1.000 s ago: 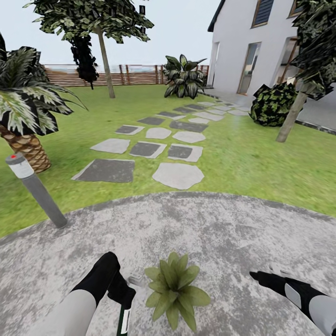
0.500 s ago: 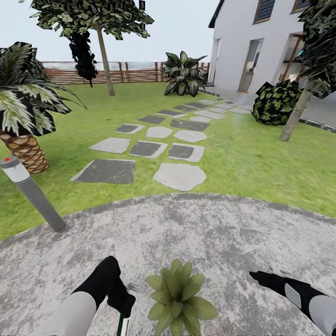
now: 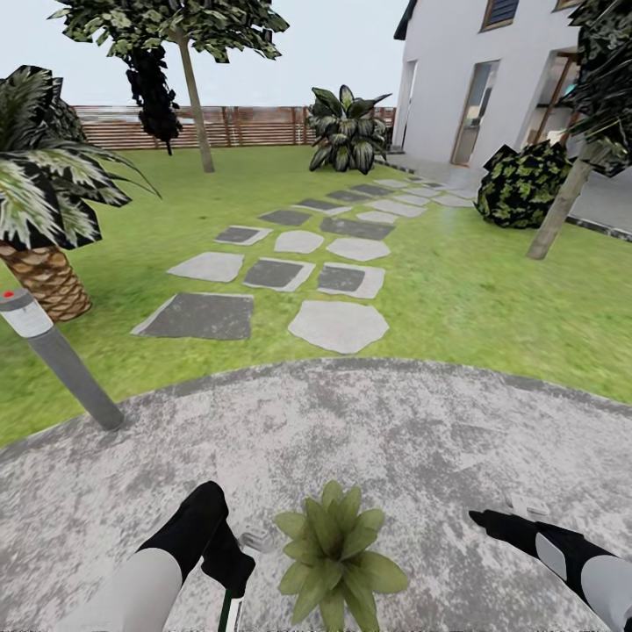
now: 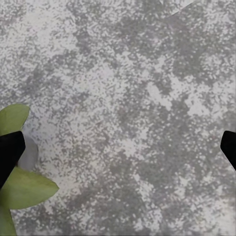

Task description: Pick up the pesticide atomizer in the garden and spray insectifuge to fully cover both potted plants in the garden.

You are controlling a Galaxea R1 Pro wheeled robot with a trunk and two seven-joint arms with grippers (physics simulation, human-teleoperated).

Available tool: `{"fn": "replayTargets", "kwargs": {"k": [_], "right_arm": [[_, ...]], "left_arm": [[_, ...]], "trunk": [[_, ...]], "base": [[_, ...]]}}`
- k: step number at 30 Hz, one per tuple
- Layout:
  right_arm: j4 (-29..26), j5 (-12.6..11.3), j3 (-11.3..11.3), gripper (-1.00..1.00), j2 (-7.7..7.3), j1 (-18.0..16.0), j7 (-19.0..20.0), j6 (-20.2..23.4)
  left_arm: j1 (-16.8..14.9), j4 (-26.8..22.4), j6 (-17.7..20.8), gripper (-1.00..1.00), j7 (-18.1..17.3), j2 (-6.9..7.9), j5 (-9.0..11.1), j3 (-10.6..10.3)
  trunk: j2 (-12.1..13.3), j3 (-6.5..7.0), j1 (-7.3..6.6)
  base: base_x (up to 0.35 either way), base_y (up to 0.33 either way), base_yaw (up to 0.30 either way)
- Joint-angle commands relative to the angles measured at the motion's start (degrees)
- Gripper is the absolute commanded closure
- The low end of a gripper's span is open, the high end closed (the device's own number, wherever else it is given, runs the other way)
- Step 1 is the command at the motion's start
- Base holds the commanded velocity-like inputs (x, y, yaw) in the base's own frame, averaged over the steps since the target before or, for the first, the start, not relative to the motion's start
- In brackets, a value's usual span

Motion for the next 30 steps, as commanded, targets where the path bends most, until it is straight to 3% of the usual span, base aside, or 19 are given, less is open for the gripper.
{"fn": "replayTargets", "kwargs": {"k": [1, 6, 16, 18, 19, 22, 30], "right_arm": [[-0.1, -0.6, 0.4, -1.0, -0.04, 0.0, 0.1, 0.3], [-0.1, -0.6, 0.3, -1.0, -0.04, 0.0, 0.2, 0.4], [-0.1, -0.7, 0.3, -1.0, -0.03, 0.0, 0.3, 0.6], [-0.1, -0.7, 0.3, -1.0, -0.04, 0.0, 0.3, 0.6], [-0.1, -0.7, 0.4, -1.0, -0.04, 0.0, 0.3, 0.6], [-0.1, -0.7, 0.4, -1.0, -0.04, 0.0, 0.3, 0.6], [-0.1, -0.7, 0.4, -1.0, -0.04, 0.0, 0.3, 0.6]], "left_arm": [[0.0, -0.1, 0.3, 1.0, -0.5, -0.09, -0.6, 0.4], [0.0, -0.4, 0.3, 1.0, -0.5, -0.12, -0.7, 0.1], [0.0, -3.9, 0.3, 1.0, -0.5, 0.03, -1.0, -0.1], [0.0, -4.3, 0.3, 1.0, -0.5, 0.06, -2.4, -0.1], [0.0, -4.7, 0.3, 1.0, -0.5, 0.03, -4.6, -0.2], [0.0, -4.9, 0.3, 1.0, -0.5, 0.01, -7.1, -0.2], [0.0, -4.9, 0.3, 1.0, -0.5, 0.0, -8.1, -0.2]], "trunk": [[0.0, -0.13, 0.0], [0.0, -0.35, 0.0], [-4.0, -2.19, 2.19], [-4.8, -2.61, 2.63], [-5.2, -2.85, 2.85], [-6.4, -3.63, 3.51], [-9.7, -5.78, 5.27]], "base": [[0.0, 0.0, 0.0], [0.0, 0.0, 0.0], [0.0, 0.0, 0.0], [0.0, 0.0, 0.0], [0.0, 0.0, 0.0], [0.0, 0.0, 0.0], [0.0, 0.0, 0.0]]}}
